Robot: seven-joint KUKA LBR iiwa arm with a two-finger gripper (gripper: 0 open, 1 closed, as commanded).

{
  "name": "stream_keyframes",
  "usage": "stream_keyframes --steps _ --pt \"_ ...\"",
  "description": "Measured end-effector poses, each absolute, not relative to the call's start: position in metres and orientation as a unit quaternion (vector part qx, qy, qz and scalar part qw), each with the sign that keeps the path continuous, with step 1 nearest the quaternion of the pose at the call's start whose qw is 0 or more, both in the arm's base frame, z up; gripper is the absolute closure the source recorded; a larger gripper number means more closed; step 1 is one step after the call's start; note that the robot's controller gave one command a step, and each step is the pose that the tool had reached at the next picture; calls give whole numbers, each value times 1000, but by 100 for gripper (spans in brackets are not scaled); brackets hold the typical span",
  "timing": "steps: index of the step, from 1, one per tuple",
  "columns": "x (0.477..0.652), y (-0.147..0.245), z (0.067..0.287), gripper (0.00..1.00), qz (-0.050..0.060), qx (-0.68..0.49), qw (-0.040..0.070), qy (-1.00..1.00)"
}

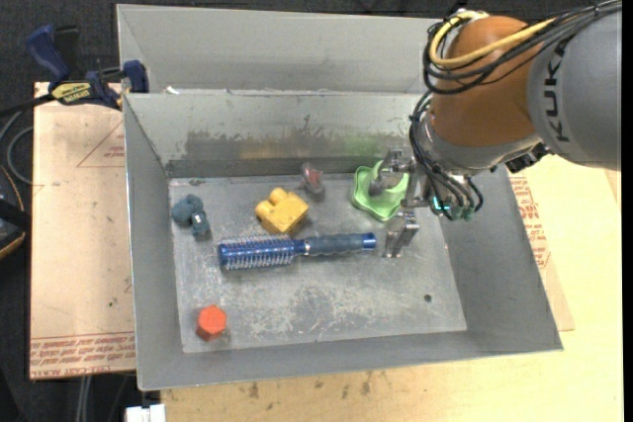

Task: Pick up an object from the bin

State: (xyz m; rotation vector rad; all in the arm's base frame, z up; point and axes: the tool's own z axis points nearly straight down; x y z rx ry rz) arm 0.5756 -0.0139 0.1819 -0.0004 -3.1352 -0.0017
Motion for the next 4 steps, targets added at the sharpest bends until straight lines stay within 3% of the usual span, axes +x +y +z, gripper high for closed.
stream_keyframes --steps 1,2,3,4 --pt "599 60 79 0 0 77 -2 -997" --pt "600 59 82 100 -1 76 -4 -997" --pt "602 63 186 100 0 114 -5 -993" --pt "613 69 269 100 0 116 -6 -993"
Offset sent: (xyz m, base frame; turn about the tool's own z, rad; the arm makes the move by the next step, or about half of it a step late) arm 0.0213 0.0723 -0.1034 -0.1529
